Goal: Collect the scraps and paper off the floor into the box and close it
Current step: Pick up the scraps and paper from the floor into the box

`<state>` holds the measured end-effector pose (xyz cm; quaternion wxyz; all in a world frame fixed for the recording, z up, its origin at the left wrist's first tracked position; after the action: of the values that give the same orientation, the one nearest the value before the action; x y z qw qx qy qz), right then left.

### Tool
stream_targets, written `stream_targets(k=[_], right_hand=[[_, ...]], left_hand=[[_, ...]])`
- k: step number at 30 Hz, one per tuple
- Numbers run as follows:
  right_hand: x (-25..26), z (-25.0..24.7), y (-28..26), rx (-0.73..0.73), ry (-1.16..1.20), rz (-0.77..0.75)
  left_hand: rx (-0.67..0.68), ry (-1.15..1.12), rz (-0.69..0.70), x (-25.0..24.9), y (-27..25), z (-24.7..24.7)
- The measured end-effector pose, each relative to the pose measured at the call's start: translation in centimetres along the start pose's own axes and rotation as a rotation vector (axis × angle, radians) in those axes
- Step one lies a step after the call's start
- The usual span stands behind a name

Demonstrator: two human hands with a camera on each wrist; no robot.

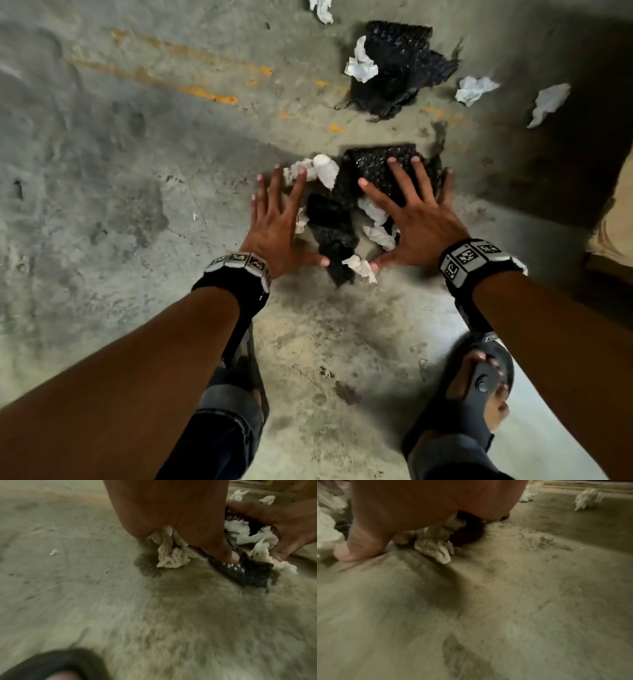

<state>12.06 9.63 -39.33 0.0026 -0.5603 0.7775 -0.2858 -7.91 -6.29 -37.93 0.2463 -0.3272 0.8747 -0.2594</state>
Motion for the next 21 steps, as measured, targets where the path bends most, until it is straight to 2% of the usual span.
stream_targets(k=[8,12,15,21], right_hand=[[0.2,-0.9,1.1,-0.162,0.08,-0.039],[-0.5,-1.5,1.5,-0.224,0.169,-0.079],[-1.4,-2.0,0.9,-0.29,0.226,-0.007],[-3.3,-3.6,0.6,-0.342,0.371,0.255]], left_hand=[[-0.035,0.194,0.11,-4.3,2.5,-0.4],[-0.086,0.133,0.089,-4.0,3.0,-0.3],[-0.176,0.036,0.125,-4.2,3.6,-0.7],[-0.195,0.003,0.06,-5.2,5.2,-2.7]])
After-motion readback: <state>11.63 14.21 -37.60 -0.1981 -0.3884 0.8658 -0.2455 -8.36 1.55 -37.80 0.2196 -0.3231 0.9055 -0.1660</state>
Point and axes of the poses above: each hand's wrist, its own y-axis towards the middle knuckle, its own z-axis out of the palm, x = y × z, the point moved 2 cm from there along y, towards the middle knuckle, and after that the axes turned 10 degrees about -z, right-handed, at the moved point
